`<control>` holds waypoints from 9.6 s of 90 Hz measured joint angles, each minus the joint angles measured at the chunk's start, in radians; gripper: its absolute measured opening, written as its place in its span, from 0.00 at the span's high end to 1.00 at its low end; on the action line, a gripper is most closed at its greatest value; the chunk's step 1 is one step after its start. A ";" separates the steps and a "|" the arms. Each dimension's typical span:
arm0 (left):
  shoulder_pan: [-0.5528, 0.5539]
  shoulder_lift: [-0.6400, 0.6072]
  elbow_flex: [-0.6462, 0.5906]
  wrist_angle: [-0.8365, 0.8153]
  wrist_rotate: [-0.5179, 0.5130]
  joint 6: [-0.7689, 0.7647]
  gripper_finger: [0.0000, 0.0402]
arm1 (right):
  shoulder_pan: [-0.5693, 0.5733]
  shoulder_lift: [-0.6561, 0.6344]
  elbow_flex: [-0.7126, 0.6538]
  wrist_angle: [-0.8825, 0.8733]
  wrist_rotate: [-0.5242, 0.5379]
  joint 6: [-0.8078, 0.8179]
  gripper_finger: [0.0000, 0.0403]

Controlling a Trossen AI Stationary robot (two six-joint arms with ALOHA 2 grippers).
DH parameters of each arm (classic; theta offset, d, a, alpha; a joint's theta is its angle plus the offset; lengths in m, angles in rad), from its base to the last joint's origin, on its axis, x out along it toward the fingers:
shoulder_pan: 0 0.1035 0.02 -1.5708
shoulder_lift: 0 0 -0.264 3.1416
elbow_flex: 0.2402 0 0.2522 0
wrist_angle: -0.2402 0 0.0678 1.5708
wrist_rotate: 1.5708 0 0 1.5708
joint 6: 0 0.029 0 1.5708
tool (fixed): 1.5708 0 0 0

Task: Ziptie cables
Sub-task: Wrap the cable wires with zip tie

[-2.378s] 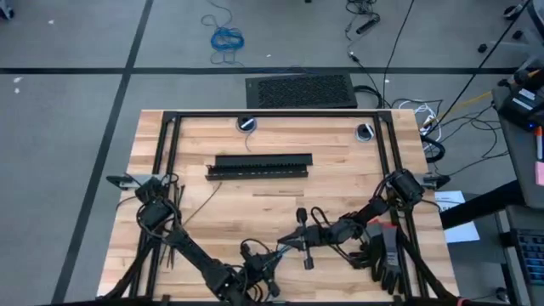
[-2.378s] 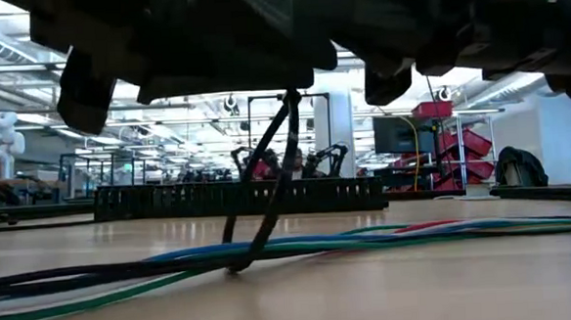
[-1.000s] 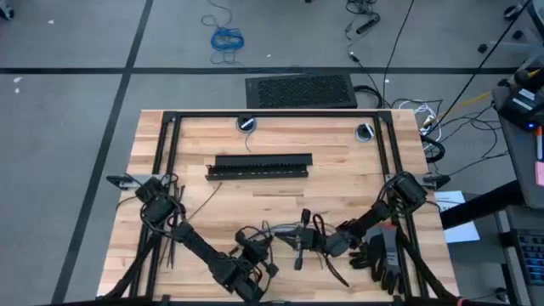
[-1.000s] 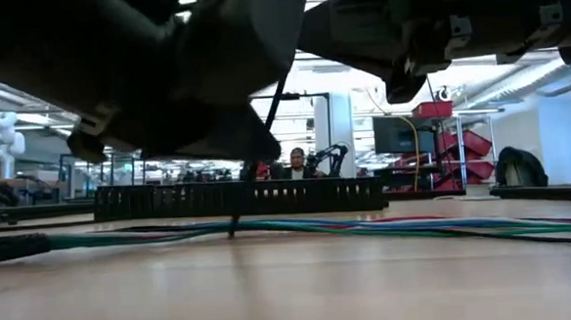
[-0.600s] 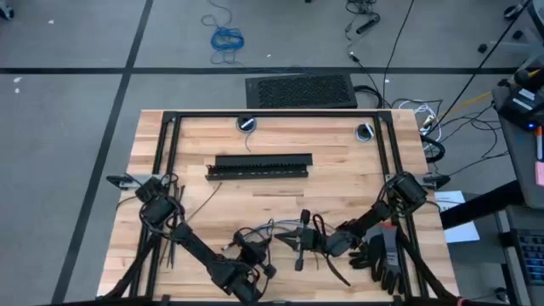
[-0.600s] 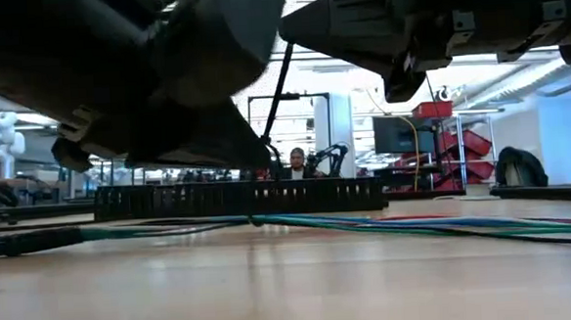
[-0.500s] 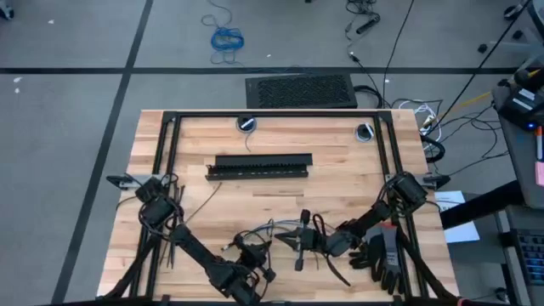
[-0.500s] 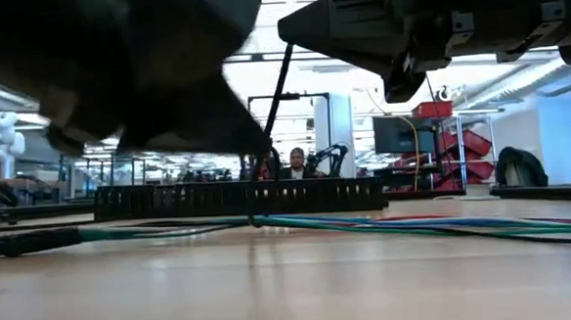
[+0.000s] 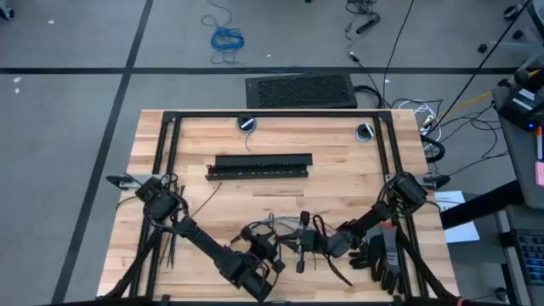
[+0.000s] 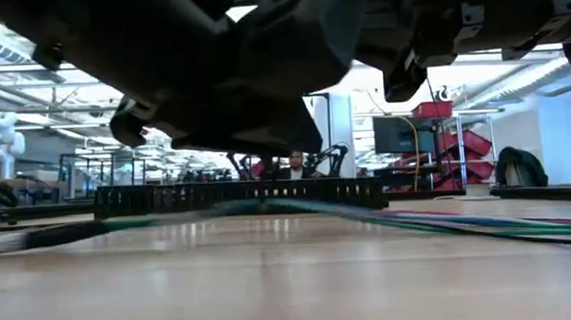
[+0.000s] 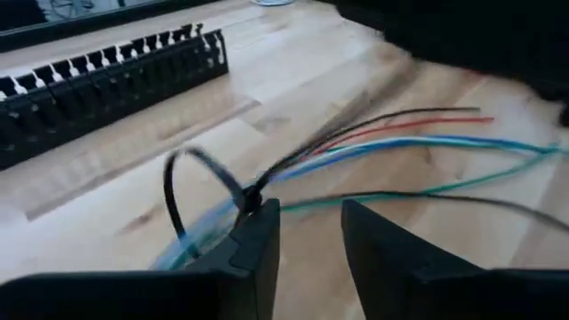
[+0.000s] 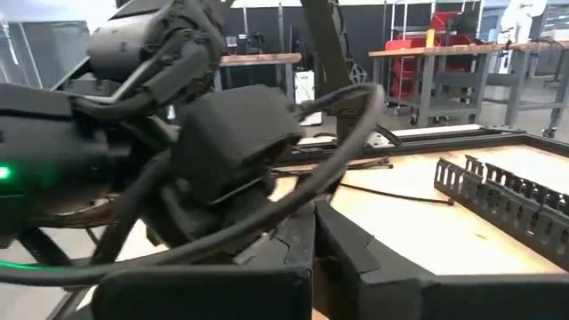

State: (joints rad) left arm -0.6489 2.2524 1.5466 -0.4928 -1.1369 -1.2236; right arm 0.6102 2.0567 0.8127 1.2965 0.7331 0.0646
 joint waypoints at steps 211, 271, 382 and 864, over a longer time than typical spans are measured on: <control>-0.121 0.143 0.104 -0.316 0.175 -0.210 0.96 | 0.279 -0.099 -0.002 0.268 0.663 -0.844 1.00; -0.147 0.146 0.098 -0.335 0.117 -0.238 0.96 | 0.300 -0.258 -0.003 0.134 0.681 -0.922 1.00; -0.090 0.146 0.178 -0.331 0.098 -0.181 0.93 | 0.117 -0.017 -0.004 -0.461 0.225 0.651 0.80; -0.076 0.158 0.177 -0.268 0.121 -0.184 0.96 | 0.074 -0.128 0.147 -0.607 0.252 0.152 1.00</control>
State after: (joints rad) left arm -0.7250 2.4105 1.7241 -0.7604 -1.0162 -1.4075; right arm 0.6838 1.9289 0.9596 0.6898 0.9848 0.2163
